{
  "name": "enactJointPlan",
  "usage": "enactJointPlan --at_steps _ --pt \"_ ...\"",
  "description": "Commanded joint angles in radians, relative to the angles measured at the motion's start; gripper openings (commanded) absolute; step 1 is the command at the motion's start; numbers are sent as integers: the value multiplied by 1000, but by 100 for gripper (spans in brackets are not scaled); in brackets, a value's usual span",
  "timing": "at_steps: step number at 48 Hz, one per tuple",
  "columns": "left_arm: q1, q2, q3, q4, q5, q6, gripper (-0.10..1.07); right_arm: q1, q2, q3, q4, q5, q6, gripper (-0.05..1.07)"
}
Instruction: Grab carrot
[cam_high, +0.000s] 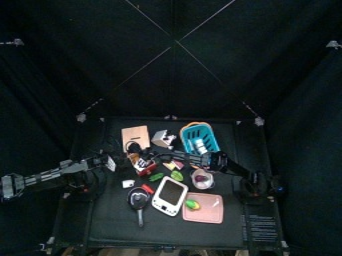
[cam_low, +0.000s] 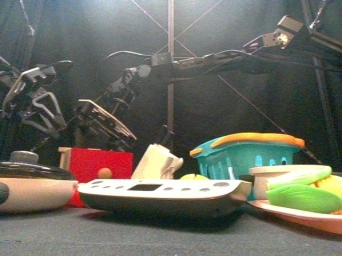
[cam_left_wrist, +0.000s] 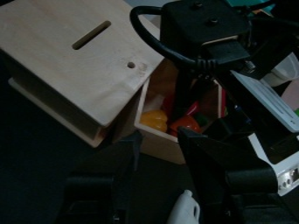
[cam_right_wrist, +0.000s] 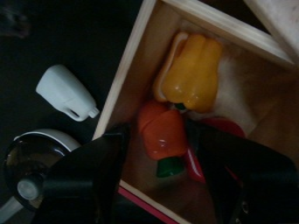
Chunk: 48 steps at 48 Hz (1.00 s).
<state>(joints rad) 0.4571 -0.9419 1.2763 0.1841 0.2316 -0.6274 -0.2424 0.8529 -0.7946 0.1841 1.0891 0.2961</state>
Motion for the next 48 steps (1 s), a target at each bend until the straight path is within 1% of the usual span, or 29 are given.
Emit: enactJointPlan --at_steps 1,5,18,23,29,36,42,48 --pt "9 2 -11 3 -3 2 79 -3 -25 -23 -3 2 -2 88" --pt "12 2 -9 5 -2 2 79 -5 -23 -28 -6 2 -2 86" --pt "18 2 -8 12 0 3 79 -6 -23 -37 -9 6 6 68" --pt "18 2 -8 12 0 2 79 -8 -34 -43 -15 6 6 67" --pt "18 2 -8 12 2 2 79 -6 -57 -67 -58 14 11 67" --pt "18 2 -9 11 2 2 79 -6 -67 -126 -109 48 15 67" --pt "18 2 -8 12 2 3 79 -6 -61 -179 -123 83 12 67" --pt "18 2 -8 12 2 2 79 -6 -51 -204 -121 95 9 67"
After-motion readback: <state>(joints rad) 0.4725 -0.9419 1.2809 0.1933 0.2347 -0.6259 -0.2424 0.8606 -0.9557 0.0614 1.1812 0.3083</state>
